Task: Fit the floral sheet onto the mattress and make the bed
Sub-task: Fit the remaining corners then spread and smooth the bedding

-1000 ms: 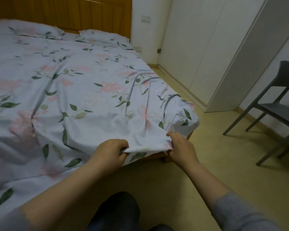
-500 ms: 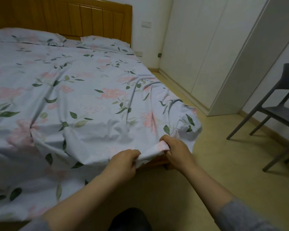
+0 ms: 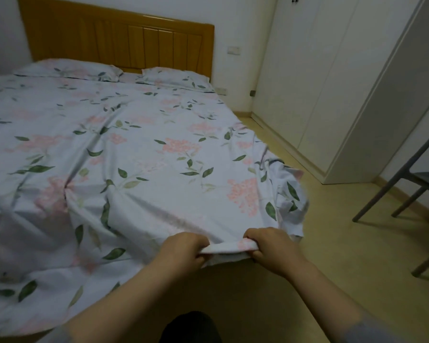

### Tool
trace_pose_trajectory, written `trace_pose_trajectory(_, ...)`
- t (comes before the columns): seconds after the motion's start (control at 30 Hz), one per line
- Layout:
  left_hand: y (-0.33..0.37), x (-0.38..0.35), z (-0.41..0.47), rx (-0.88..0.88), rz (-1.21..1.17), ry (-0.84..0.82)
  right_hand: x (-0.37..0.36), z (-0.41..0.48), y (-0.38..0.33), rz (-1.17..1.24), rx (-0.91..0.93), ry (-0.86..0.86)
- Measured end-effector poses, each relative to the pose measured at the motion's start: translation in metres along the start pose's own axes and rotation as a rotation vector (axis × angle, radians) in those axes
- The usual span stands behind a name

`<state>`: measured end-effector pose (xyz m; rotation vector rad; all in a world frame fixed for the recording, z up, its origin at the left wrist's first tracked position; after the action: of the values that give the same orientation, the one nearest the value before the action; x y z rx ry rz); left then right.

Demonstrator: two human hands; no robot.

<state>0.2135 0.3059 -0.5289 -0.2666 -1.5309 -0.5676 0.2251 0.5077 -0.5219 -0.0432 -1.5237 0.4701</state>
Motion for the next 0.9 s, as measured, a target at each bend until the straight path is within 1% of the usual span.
trace_pose_trajectory(0.1,0.006,-0.003,-0.01,0.026,0.052,-0.038,-0.008,-0.01,0.005,0.046,0.04,-0.038)
trace_pose_trajectory(0.2,0.014,-0.009,-0.027,0.062,0.055,-0.046,-0.013,-0.016,0.003,0.083,0.093,-0.088)
trace_pose_trajectory(0.33,0.03,-0.013,-0.052,0.148,0.078,0.02,-0.013,-0.023,-0.003,0.091,0.175,-0.152)
trace_pose_trajectory(0.4,0.038,-0.017,-0.065,0.209,0.09,0.046,-0.013,-0.027,-0.004,0.024,0.221,-0.171)
trace_pose_trajectory(0.47,0.045,-0.024,-0.075,0.261,0.102,0.063,-0.015,-0.031,-0.004,-0.058,0.253,-0.13)
trace_pose_trajectory(0.53,0.048,-0.027,-0.081,0.309,0.119,0.094,-0.013,-0.036,-0.004,-0.111,0.284,-0.048)
trace_pose_trajectory(0.63,0.041,-0.024,-0.086,0.365,0.129,0.114,-0.006,-0.034,0.008,-0.098,0.277,0.068)
trace_pose_trajectory(0.7,0.038,-0.022,-0.09,0.379,0.133,0.116,-0.005,-0.029,0.021,-0.063,0.235,0.053)
trace_pose_trajectory(0.77,0.041,-0.02,-0.091,0.37,0.148,0.137,-0.007,-0.028,0.027,-0.04,0.181,-0.012)
trace_pose_trajectory(0.9,0.052,-0.022,-0.084,0.348,0.157,0.127,0.008,-0.032,0.027,-0.062,0.179,0.058)
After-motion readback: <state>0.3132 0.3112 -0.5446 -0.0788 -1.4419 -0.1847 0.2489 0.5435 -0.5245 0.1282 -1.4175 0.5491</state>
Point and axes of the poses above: each hand's wrist, its own z-axis towards the middle knuckle, its own x-axis out of the back of the hand, y = z × x, the point moved 4 cm from there along z, towards the middle knuckle, and after that the axes turned 10 degrees about z, right-handed, at the moved point
